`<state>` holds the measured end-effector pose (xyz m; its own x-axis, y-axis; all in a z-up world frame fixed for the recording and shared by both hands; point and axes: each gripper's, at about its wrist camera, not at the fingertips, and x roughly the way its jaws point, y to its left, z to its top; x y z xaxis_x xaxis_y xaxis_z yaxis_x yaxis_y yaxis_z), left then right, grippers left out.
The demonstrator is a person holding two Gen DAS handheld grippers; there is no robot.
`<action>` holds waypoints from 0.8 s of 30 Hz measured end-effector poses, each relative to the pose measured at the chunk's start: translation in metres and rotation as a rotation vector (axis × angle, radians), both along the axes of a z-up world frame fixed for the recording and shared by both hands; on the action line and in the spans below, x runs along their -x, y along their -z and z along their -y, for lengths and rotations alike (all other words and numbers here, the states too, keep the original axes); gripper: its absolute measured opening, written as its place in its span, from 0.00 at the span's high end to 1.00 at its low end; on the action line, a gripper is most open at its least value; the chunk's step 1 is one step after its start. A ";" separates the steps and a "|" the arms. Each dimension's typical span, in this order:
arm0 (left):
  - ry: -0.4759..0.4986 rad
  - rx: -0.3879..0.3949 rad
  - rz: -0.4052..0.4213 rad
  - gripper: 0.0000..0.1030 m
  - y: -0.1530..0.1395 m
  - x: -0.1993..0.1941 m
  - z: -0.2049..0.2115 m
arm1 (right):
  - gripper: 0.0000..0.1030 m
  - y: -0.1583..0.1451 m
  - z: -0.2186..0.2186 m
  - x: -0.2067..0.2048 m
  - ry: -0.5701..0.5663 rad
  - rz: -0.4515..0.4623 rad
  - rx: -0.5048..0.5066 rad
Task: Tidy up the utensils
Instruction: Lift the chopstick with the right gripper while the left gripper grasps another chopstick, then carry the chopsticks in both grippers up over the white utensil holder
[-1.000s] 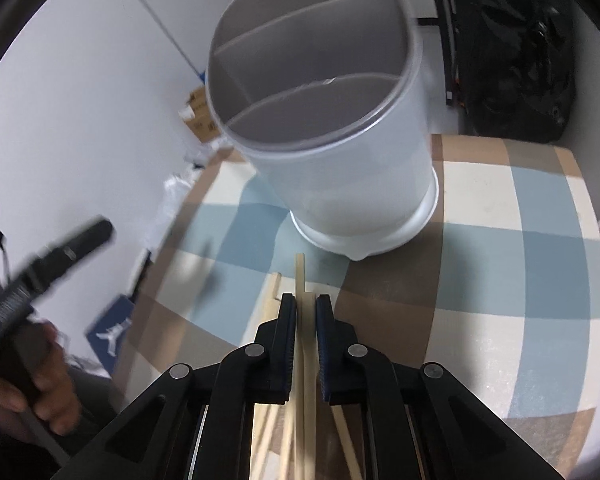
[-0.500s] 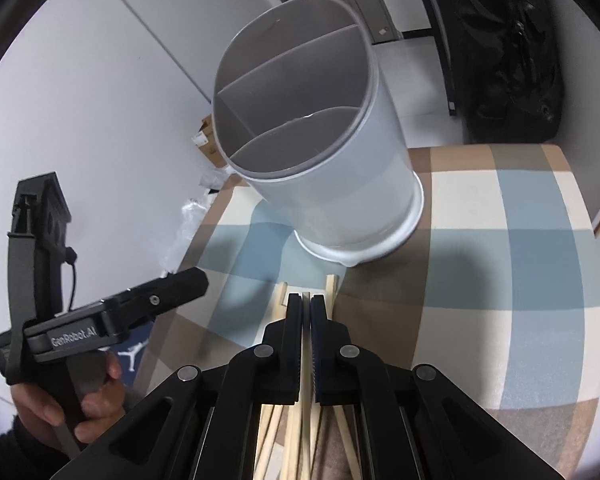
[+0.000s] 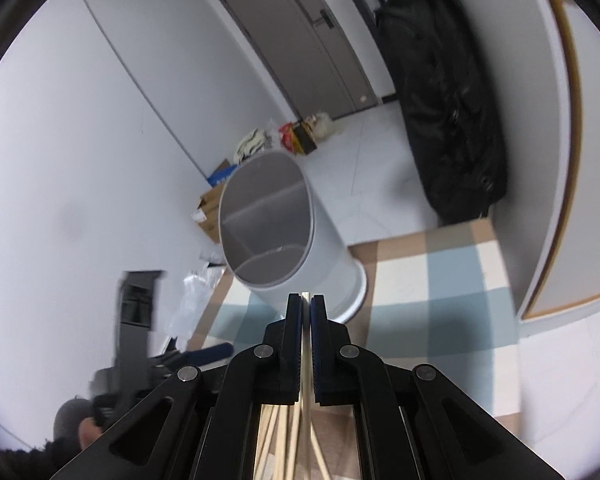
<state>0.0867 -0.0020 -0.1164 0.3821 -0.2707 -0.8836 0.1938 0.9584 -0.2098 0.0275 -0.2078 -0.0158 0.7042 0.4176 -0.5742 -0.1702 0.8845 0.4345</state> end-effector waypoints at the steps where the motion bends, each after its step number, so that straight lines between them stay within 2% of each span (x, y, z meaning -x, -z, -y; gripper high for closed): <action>1: 0.000 -0.010 -0.006 0.15 0.001 -0.001 0.001 | 0.97 -0.002 0.003 0.002 0.006 0.010 0.003; 7: -0.005 -0.093 -0.057 0.30 0.014 -0.006 0.012 | 0.97 -0.006 0.027 0.004 0.030 0.018 -0.029; 9: -0.030 -0.119 -0.070 0.41 0.017 -0.007 0.012 | 0.97 -0.006 0.032 0.005 0.033 0.012 -0.045; 11: -0.054 -0.138 -0.074 0.42 0.016 -0.008 0.012 | 0.97 -0.007 0.036 0.005 0.034 0.013 -0.058; 12: -0.064 -0.147 -0.086 0.49 0.017 -0.009 0.012 | 0.97 -0.007 0.037 0.005 0.033 0.016 -0.066; 13: -0.072 -0.154 -0.093 0.51 0.017 -0.010 0.013 | 0.97 -0.008 0.038 0.006 0.032 0.020 -0.072; 15: -0.095 -0.174 -0.091 0.66 0.014 -0.010 0.012 | 0.97 -0.009 0.039 0.006 0.030 0.026 -0.075; 17: -0.118 -0.172 -0.090 0.76 0.011 -0.008 0.009 | 0.97 -0.010 0.040 0.006 0.029 0.030 -0.088; 18: -0.131 -0.160 -0.087 0.86 0.010 -0.007 0.005 | 0.97 -0.010 0.040 0.007 0.029 0.031 -0.092; 21: -0.162 -0.110 -0.066 0.95 0.006 0.001 -0.005 | 0.97 -0.010 0.041 0.009 0.034 0.037 -0.101; 24: -0.180 -0.066 -0.035 0.97 0.003 0.010 -0.012 | 0.97 -0.011 0.042 0.010 0.042 0.042 -0.103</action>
